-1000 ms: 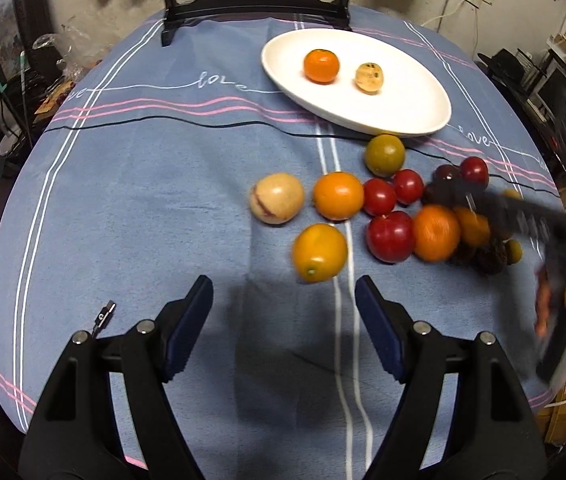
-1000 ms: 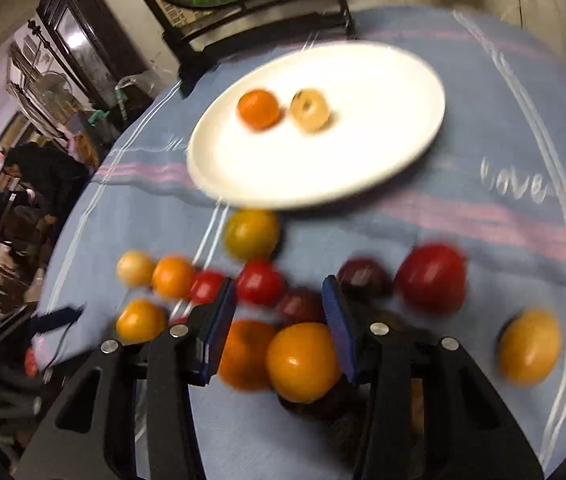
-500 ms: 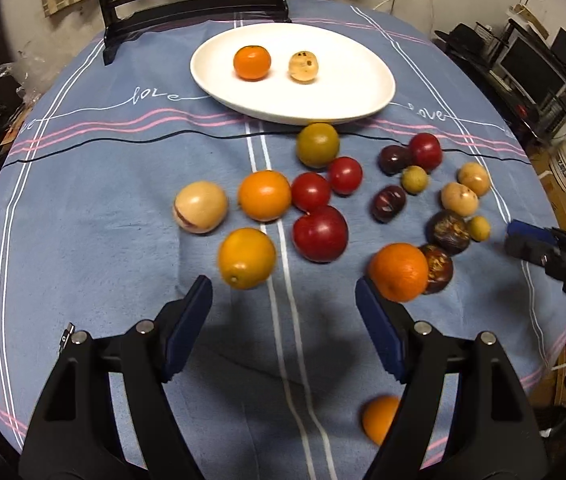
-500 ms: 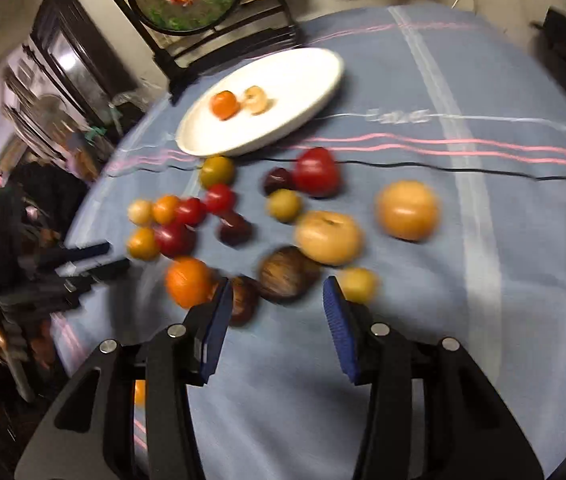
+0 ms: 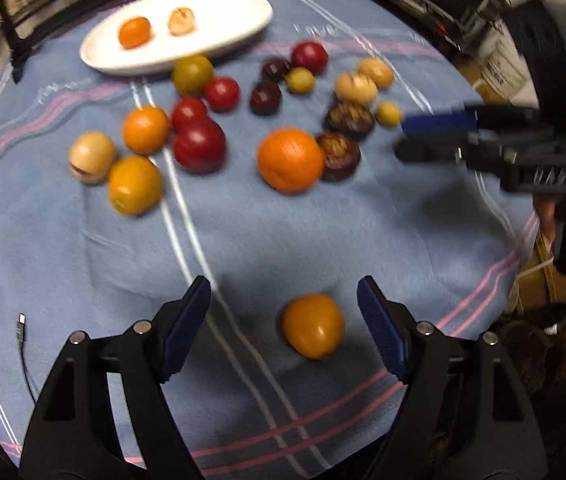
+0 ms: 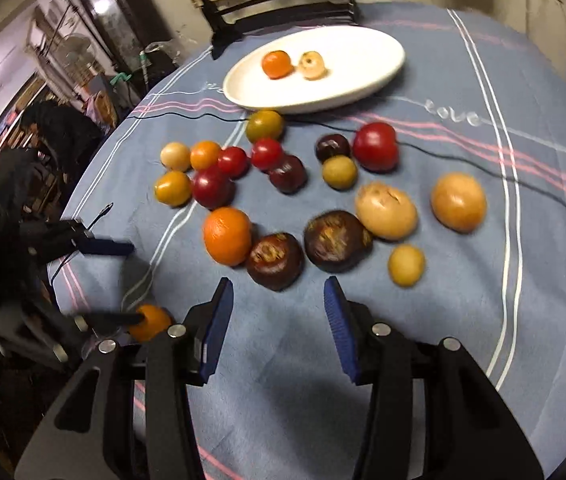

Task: Organize fruits
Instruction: 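Grasp an orange with the left gripper while the right gripper grasps a large orange, then carry both oranges onto the white plate and open both grippers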

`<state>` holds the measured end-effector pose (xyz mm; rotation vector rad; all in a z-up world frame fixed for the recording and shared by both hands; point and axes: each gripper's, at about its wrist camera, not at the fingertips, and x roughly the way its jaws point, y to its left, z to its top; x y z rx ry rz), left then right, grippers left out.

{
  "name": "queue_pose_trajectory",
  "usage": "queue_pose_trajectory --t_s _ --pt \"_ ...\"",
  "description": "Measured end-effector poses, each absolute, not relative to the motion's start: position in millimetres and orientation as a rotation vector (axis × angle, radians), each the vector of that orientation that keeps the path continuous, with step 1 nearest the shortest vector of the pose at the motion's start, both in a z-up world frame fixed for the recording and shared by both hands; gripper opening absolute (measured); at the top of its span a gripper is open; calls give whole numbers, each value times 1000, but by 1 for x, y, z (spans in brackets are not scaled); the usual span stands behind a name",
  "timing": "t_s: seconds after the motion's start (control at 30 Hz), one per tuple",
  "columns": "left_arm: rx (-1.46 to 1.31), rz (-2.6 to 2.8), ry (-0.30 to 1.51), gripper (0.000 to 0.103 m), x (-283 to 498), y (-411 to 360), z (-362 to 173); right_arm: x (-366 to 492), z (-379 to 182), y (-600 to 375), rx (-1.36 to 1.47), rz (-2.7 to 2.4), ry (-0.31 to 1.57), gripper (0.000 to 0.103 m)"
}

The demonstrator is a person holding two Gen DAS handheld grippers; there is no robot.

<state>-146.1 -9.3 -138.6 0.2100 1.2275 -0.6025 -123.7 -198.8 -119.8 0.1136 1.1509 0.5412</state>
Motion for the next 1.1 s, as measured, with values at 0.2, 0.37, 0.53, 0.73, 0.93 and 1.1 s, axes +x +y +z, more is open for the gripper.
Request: queue_pose_trajectory --t_s 0.2,0.37,0.53,0.73,0.93,1.1 --pt "290 -572 1271 59 -152 -26 -163 -119 -122 -168 12 577 1143 49" --pt "222 -548 1251 36 -143 -16 -151 -105 -126 -139 -100 620 1138 49" --pt "135 -467 1241 36 -129 10 -142 -90 -142 -111 -187 637 1161 49" --pt "79 -403 1232 36 -116 17 -135 -84 -141 -108 -194 638 1179 36" --pt "49 -357 1139 36 -82 17 -101 -66 -94 -150 -6 545 1090 36" --pt "42 -317 1048 36 -46 -1 -64 -64 -42 -176 80 494 955 36"
